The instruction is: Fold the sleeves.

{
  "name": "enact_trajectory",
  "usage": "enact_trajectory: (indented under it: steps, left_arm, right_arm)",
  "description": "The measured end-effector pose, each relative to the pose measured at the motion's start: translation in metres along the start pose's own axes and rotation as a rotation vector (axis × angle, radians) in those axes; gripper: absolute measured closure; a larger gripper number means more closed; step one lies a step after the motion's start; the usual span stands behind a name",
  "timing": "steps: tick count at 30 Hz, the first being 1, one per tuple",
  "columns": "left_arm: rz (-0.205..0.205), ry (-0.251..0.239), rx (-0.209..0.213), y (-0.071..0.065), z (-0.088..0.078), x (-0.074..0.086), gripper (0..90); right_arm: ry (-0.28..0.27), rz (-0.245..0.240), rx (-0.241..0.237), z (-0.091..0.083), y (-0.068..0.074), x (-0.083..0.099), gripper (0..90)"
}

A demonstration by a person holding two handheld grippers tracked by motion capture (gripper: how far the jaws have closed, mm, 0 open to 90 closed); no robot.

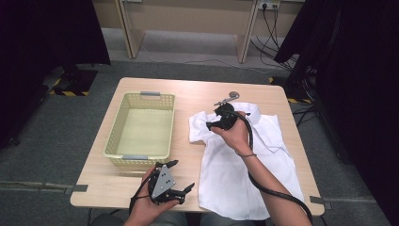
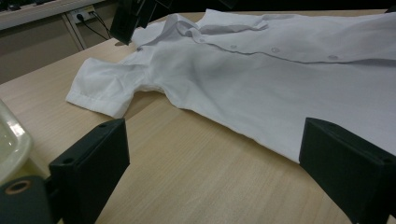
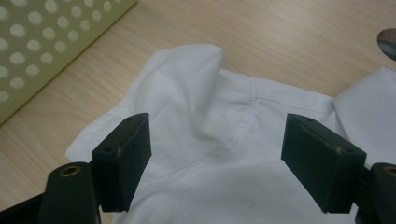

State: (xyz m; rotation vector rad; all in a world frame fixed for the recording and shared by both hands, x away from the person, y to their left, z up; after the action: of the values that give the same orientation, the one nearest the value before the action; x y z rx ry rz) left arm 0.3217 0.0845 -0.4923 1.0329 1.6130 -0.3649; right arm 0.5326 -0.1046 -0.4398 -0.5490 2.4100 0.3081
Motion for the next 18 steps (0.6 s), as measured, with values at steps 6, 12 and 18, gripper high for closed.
enact_trajectory:
  steps: [6,12,18]
  left_arm:
    - [0.003,0.007,-0.015,0.001,0.0,0.0,8.1]
    - [0.009,0.003,-0.014,0.001,0.0,0.0,8.1]
    - [0.011,0.003,-0.014,0.001,0.0,0.0,8.1]
  right_arm:
    - [0.003,-0.007,-0.008,0.004,0.005,-0.003,24.5]
    - [0.011,-0.011,-0.015,0.01,0.009,-0.003,24.6]
    - [0.013,-0.025,-0.025,0.014,0.016,-0.006,25.1]
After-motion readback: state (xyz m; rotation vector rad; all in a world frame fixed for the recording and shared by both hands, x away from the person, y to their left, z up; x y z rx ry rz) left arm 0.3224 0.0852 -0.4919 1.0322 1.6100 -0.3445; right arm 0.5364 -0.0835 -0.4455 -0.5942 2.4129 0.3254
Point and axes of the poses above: each handheld gripper's, and its own axes: z roughly forward along the jaws, x roughly out of its underside, y roughly to its left, the point moved 4 cm from there along z, roughly forward along the jaws, and after that the axes turned 8 degrees about z, right-handed, at the moved point
